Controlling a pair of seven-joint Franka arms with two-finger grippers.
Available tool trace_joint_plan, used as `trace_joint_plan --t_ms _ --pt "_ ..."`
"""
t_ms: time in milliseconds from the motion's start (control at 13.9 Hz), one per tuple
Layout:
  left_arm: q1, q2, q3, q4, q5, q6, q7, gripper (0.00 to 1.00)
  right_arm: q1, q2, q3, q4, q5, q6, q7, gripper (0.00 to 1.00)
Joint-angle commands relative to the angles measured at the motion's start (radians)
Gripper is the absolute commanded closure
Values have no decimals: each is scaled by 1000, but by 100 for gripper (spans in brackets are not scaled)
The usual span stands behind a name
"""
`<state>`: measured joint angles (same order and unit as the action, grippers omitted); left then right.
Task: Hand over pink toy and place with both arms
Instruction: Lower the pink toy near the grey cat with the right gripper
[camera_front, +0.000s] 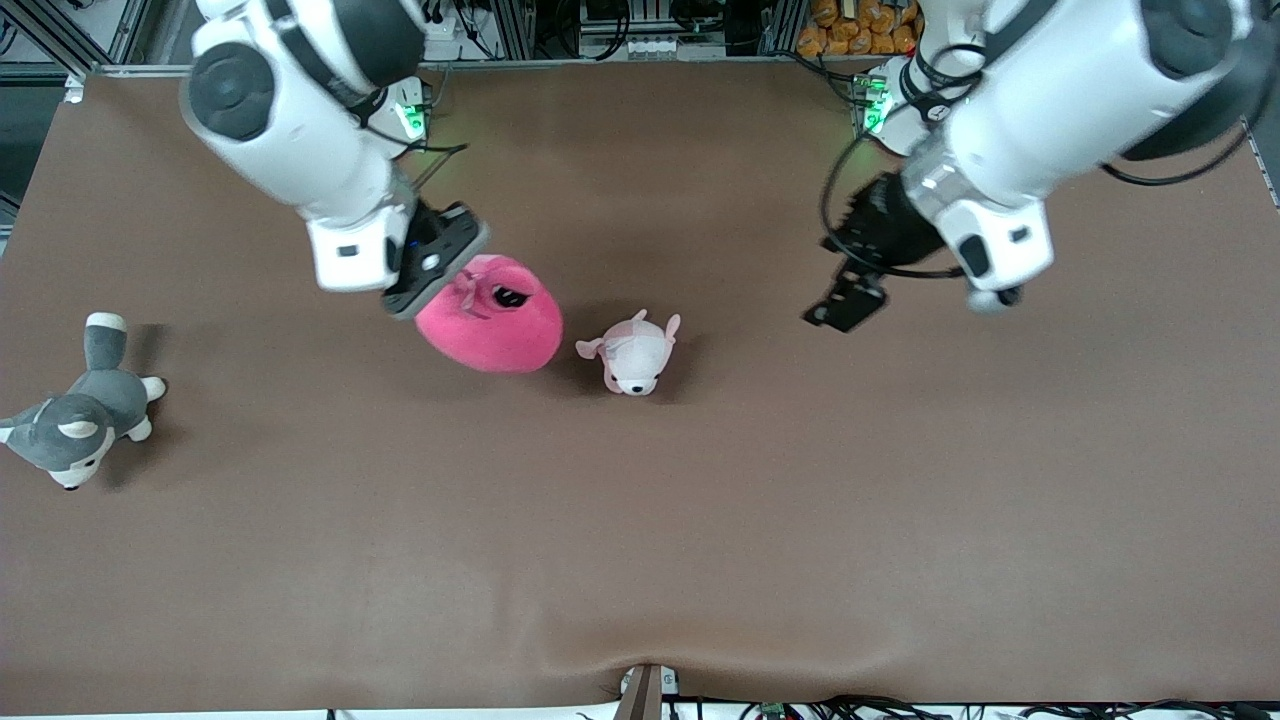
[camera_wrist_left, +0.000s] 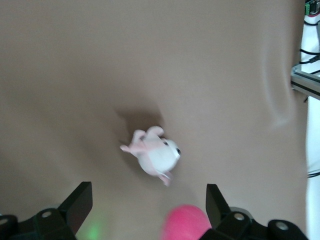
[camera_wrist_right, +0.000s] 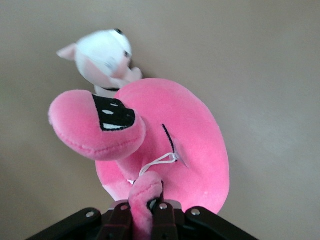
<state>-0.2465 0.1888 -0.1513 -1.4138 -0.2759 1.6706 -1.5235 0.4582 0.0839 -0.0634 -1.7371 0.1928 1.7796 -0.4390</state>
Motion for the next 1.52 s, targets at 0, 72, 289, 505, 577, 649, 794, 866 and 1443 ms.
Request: trace_joint_plan --t_ms 0,72,289,505,577,649,794,866,1443 --pt "53 -8 -2 41 35 -113 153 0 -122 -4 16 -4 -12 -38 -143 100" --pt "68 -6 -1 45 43 -130 219 0 -162 3 16 -6 -12 -46 -192 100" --pt "92 -15 -2 46 125 -166 507 0 -291 57 16 -4 -12 -75 -357 100" --pt "92 -32 -4 46 251 -199 667 0 -413 137 17 5 -10 -81 -577 100" --pt "93 -37 -5 46 264 -221 699 0 -450 164 17 14 -7 -80 -655 100" --pt "99 -40 -5 46 265 -244 744 0 -485 196 17 31 -7 -80 -734 100" --pt "101 -38 -1 45 274 -247 810 0 -551 265 17 72 -7 -78 -886 100" --pt "102 -40 1 46 276 -247 833 0 -575 310 17 112 -6 -81 -956 100" --pt "153 -126 78 16 256 -244 985 0 -650 477 19 180 120 -144 -1115 100"
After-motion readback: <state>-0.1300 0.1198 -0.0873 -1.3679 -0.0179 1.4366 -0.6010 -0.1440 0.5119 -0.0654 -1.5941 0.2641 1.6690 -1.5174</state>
